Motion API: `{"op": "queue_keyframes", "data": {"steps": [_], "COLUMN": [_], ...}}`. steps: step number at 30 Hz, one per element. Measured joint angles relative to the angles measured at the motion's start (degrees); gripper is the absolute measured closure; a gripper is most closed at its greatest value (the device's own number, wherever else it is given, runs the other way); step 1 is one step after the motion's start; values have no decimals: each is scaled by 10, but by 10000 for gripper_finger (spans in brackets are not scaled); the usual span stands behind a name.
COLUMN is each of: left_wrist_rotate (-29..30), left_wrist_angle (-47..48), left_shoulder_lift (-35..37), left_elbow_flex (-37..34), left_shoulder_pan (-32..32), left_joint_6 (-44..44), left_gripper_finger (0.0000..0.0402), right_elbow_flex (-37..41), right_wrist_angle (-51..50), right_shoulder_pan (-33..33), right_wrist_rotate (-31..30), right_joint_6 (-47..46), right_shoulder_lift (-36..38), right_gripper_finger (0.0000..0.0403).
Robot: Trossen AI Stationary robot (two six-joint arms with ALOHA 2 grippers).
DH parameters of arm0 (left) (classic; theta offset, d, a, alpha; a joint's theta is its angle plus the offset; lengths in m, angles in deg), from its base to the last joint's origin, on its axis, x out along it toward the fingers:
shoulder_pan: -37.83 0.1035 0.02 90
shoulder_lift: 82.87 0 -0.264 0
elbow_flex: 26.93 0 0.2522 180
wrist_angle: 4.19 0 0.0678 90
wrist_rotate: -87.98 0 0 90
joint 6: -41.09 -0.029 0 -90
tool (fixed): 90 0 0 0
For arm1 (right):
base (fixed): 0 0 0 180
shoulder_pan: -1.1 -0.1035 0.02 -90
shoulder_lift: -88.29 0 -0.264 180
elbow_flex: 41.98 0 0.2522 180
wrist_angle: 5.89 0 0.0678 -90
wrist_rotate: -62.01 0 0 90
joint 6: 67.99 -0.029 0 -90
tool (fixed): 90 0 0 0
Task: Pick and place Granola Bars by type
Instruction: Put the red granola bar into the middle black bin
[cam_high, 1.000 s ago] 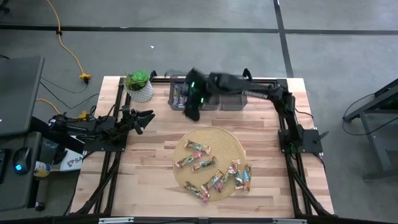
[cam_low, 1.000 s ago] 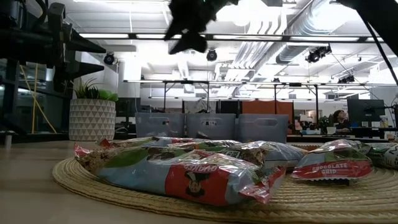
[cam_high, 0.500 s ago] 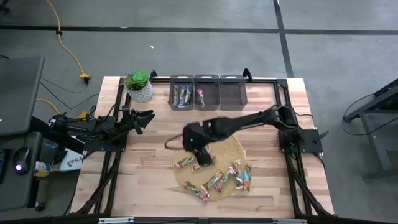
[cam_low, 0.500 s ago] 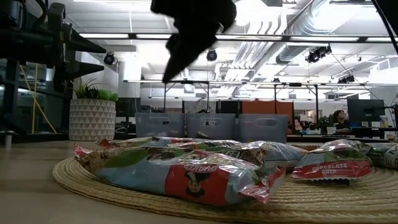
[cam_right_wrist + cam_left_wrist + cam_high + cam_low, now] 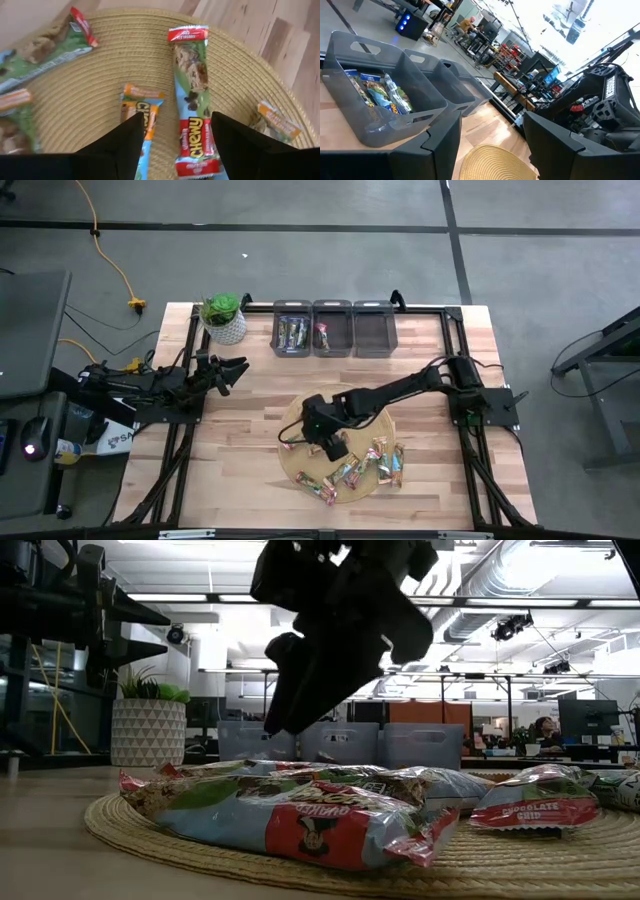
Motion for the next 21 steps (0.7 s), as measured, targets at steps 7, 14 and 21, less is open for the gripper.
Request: {"op": "queue_keyframes", "data": {"steps": [7,14,21], "left_wrist_rotate": [0,0,0], "left_wrist_angle": [0,0,-1], "left_shoulder_lift": [0,0,0], "left_elbow_flex": [0,0,0], "left_shoulder_pan": [0,0,0], "left_joint_6": [0,0,0], "left_gripper_finger": [190,190,190], "right_elbow_flex": [9,9,9], "right_wrist_angle": [61,102,124], "right_shoulder_pan": [5,16,19], "right_wrist_rotate": [6,19,39], "right_joint_6": [39,60,72], "right_shoulder_lift": [0,0,-27], "right_gripper_finger": [187,187,187]}}
